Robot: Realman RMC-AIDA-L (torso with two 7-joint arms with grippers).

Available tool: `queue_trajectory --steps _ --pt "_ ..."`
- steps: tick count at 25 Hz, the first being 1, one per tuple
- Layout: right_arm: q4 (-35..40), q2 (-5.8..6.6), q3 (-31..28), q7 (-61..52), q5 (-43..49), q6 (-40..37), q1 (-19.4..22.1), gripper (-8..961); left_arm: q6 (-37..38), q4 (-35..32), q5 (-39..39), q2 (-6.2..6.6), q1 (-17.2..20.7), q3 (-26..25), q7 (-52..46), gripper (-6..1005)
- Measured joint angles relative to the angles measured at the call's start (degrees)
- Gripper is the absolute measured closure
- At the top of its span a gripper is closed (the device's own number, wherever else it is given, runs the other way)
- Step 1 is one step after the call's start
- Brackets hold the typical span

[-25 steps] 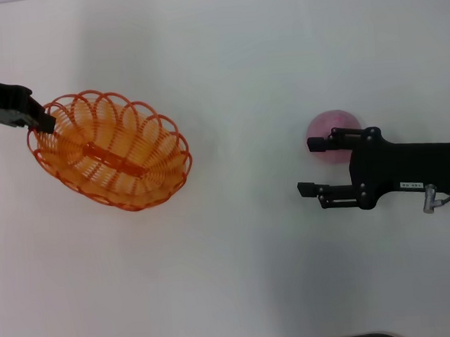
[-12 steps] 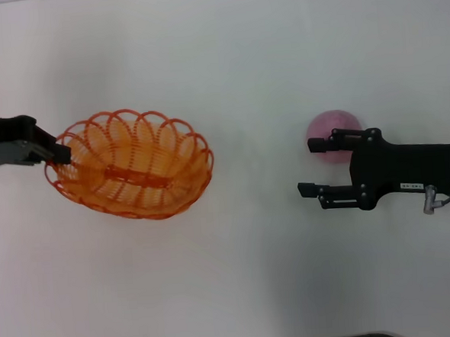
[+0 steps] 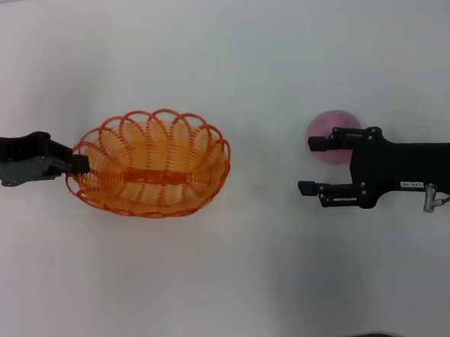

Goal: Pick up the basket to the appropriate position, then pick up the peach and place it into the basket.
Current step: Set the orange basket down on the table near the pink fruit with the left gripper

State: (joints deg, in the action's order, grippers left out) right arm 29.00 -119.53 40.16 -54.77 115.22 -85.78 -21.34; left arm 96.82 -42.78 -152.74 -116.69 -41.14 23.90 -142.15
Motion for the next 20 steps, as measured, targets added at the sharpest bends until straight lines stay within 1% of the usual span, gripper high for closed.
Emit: queue_trajectory --steps 1,3,8,11,13,16,18,20 --pt "0.0 0.00 0.0 -0.1 0.0 0.0 0.0 174 0.0 -0.4 0.4 -0.20 0.3 -0.1 0.0 916" --pt "0.0 0.00 0.0 -0.1 -0.1 0.0 0.1 174 -0.3 -1.9 1.5 -1.19 1.5 -0.3 -0.1 916" --pt "0.0 0.00 0.0 -0.2 -0.4 0.3 0.3 174 -1.1 -3.8 1.8 -2.84 3.0 -0.1 -0.2 913" --pt "0.0 0.00 -0.1 -0.2 -0.4 0.4 0.4 174 -1.6 -5.3 1.8 -4.05 4.0 -0.1 -0.2 910" --pt "0.0 0.00 -0.1 -0.2 -0.4 0.5 0.4 174 -1.9 -6.7 2.0 -5.23 4.6 -0.2 -0.2 908" --pt "0.0 0.00 -0.2 -0.2 -0.4 0.6 0.4 174 -2.2 -8.5 2.9 -6.57 5.8 -0.2 -0.2 906" --pt "0.0 0.00 -0.4 -0.2 -0.4 0.6 0.4 174 -2.6 -9.0 3.8 -7.08 6.7 -0.2 -0.2 904" --pt "0.0 0.00 -0.5 -0.2 -0.4 0.6 0.5 174 -3.3 -9.0 4.4 -7.18 7.4 0.0 -0.2 902"
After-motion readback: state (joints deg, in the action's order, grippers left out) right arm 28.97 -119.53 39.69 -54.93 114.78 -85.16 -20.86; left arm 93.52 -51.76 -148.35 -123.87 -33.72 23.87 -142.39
